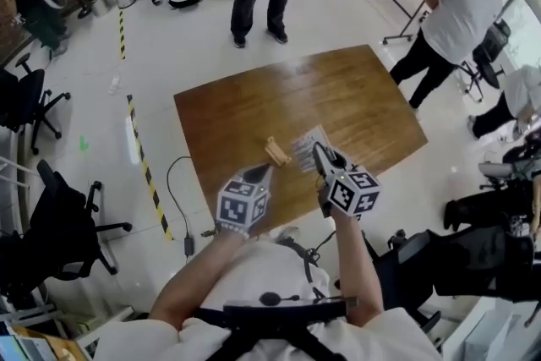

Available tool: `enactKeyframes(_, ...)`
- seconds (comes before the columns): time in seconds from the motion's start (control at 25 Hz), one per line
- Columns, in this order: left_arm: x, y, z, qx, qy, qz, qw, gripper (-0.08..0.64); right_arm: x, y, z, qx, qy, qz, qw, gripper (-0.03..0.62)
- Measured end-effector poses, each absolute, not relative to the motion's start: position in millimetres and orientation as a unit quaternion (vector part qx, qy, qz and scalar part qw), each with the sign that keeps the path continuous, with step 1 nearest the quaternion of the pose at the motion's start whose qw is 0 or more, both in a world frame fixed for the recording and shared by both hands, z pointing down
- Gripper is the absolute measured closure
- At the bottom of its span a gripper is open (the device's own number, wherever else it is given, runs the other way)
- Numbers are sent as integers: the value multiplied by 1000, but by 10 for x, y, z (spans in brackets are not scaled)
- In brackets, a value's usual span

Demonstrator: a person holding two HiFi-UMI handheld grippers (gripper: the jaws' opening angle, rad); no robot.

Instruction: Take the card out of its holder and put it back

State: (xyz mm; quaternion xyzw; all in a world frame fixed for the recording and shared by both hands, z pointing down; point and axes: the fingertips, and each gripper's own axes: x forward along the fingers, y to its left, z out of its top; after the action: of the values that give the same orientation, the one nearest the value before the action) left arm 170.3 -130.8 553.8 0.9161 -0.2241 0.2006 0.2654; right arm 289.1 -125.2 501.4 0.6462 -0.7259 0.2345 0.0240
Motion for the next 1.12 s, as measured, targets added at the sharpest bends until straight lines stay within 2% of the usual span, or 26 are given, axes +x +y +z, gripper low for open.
enactKeyframes(0.72,1972,-1555,5880,895,-262,211,294,564,2827,-1958,5619,565,-784,250,68,572)
enactKeyframes(1.12,1883,-1634,6014,885,-280,226,296,565,2750,-2108,5850,540,-799,251,84,572)
